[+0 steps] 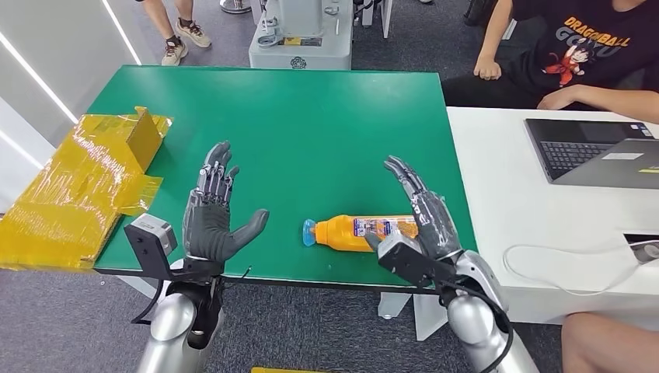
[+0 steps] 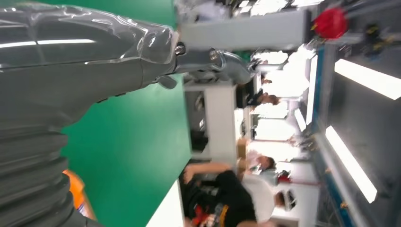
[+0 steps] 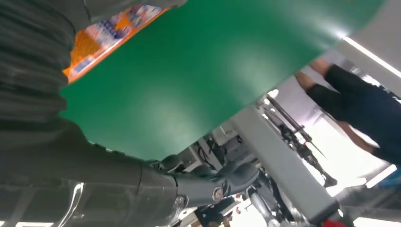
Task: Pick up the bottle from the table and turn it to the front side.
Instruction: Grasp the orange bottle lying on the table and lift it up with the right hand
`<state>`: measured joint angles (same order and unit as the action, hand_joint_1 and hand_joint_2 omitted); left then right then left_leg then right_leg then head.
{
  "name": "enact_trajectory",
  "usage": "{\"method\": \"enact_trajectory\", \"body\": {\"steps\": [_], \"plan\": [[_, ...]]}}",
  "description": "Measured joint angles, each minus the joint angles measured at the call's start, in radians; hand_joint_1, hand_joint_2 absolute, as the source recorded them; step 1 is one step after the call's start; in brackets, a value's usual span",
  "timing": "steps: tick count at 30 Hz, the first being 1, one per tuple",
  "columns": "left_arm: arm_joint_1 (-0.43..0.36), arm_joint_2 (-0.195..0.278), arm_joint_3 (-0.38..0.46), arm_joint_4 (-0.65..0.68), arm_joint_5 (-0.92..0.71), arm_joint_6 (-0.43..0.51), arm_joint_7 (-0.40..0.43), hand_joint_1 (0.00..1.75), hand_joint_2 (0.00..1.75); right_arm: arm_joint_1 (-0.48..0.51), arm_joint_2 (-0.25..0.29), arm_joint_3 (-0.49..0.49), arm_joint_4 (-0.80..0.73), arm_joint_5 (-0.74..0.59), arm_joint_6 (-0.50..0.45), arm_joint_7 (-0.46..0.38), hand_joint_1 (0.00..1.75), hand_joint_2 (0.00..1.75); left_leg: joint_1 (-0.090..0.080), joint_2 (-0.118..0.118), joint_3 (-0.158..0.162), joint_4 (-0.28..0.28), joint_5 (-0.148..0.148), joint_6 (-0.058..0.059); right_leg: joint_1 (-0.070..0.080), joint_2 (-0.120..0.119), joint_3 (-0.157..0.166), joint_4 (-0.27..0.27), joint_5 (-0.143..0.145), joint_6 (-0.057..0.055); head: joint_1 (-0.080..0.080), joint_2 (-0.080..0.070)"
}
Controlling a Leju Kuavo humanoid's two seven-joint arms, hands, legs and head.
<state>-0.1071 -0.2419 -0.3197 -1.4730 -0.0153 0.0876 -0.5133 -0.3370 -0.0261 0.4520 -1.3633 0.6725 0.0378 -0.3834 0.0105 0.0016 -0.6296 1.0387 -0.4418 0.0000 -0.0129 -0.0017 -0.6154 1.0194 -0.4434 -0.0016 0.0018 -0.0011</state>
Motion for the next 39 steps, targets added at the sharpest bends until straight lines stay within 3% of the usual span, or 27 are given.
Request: {"method": "enact_trajectory", "body": {"steps": [8, 11, 15, 19, 26, 39], "plan": [[-0.007, 0.004, 0.0, 0.004, 0.027, -0.027, 0.0, 0.0, 1.75, -0.283, -0.148, 0.066, 0.277, -0.053, 0.18, -0.029, 0.0, 1.75, 0.0, -0.001, 0.0, 0.001, 0.001, 0.001, 0.0, -0.001, 0.0, 0.0, 0.001, 0.0, 0.0, 0.0], [-0.008, 0.007, -0.001, 0.004, 0.031, -0.032, 0.0, 0.0, 1.75, -0.342, -0.176, 0.093, 0.34, -0.084, 0.252, -0.043, 0.0, 1.75, 0.0, 0.0, -0.001, 0.001, 0.001, 0.001, 0.0, 0.0, 0.0, 0.0, 0.001, 0.0, 0.0, 0.0], [-0.016, 0.013, -0.003, 0.006, 0.049, -0.034, 0.0, 0.0, 1.75, -0.466, -0.201, 0.187, 0.478, -0.172, 0.431, -0.094, 0.0, 1.75, 0.0, 0.0, -0.001, 0.001, 0.001, 0.001, 0.0, 0.0, 0.0, 0.0, 0.001, 0.0, 0.0, 0.0], [-0.022, 0.02, -0.007, 0.016, 0.065, -0.021, -0.005, 0.0, 1.75, -0.564, -0.198, 0.293, 0.613, -0.209, 0.488, -0.113, 0.0, 1.75, 0.0, -0.001, -0.001, 0.001, 0.001, 0.001, 0.0, 0.0, 0.0, 0.0, 0.001, 0.0, 0.0, 0.0], [-0.039, 0.031, -0.015, 0.038, 0.083, -0.001, -0.01, 0.0, 1.75, -0.6, -0.166, 0.442, 0.767, -0.211, 0.507, -0.104, 0.0, 1.75, 0.0, -0.001, -0.001, 0.001, 0.001, 0.001, 0.0, -0.001, 0.0, 0.0, 0.001, 0.0, 0.0, 0.0], [-0.052, 0.043, -0.021, 0.046, 0.102, 0.015, -0.001, 0.0, 1.75, -0.604, -0.158, 0.575, 0.873, -0.24, 0.529, -0.08, 0.0, 1.75, 0.0, -0.001, -0.001, 0.001, 0.001, 0.001, 0.0, 0.0, 0.0, 0.0, 0.001, 0.0, 0.0, 0.0]]}}
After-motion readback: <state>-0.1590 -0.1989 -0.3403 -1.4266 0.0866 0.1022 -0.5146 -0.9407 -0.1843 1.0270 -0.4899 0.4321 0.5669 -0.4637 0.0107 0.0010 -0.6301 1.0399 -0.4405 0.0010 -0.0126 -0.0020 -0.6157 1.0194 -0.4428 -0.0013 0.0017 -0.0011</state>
